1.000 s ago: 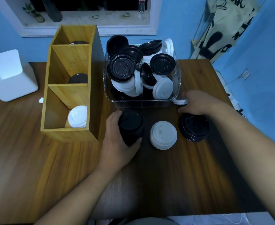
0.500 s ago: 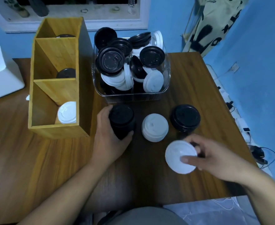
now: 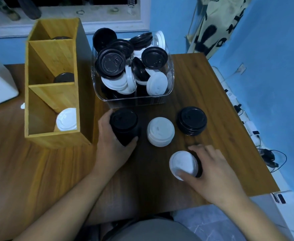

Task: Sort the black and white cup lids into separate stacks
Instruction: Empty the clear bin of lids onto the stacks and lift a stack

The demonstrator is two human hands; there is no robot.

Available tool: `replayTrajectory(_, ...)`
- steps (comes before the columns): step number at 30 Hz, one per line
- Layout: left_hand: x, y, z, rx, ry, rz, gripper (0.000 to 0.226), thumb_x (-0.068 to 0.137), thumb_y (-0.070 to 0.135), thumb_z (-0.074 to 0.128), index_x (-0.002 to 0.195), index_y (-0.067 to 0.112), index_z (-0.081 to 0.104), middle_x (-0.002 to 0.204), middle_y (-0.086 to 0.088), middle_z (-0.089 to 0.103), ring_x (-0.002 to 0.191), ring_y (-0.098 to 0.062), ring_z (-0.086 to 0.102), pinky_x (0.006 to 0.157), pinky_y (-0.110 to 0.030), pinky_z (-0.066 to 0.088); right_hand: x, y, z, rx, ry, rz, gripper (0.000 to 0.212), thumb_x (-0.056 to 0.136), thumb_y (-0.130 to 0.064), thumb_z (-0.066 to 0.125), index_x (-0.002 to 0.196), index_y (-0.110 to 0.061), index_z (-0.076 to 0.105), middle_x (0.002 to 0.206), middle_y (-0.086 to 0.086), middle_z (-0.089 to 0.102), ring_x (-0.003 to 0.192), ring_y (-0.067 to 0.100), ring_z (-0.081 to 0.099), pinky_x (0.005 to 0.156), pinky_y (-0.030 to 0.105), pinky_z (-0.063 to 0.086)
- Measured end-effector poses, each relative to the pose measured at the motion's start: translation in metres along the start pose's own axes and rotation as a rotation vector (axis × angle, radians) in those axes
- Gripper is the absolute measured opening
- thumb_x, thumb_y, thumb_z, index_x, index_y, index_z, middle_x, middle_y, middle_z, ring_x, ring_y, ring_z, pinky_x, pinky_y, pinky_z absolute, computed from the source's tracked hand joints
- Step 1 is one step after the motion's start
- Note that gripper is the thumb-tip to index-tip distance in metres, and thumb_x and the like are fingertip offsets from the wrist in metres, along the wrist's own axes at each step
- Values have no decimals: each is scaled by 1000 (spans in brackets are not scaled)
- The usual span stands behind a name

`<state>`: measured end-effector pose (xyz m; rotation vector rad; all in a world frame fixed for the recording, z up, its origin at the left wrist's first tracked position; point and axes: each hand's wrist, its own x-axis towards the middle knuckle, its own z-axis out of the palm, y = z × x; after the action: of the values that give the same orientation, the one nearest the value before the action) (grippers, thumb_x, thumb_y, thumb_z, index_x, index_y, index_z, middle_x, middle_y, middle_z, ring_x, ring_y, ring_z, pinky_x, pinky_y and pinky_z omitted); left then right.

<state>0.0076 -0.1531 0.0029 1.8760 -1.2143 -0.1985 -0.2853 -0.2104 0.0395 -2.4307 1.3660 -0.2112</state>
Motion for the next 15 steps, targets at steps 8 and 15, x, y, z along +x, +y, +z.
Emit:
replayTrajectory(8,-2,3,-1,7,-9,-27,110,67,17,95,153,14,28,151,-5,40,136,4,29,109,0,20,3,-10,-2,207,-60,-121,69,72,-62,78,132,-36,57,125,-29,54,115,-4,44,93,14,40)
replayTrajectory(15,-3,0,0,8,-29,-81,111,69,24,94,156,21,24,154,1,39,139,3,28,113,-6,20,67,-45,-22,167,124,-249,68,77,-67,70,132,-26,65,130,-12,62,119,10,51,98,14,33)
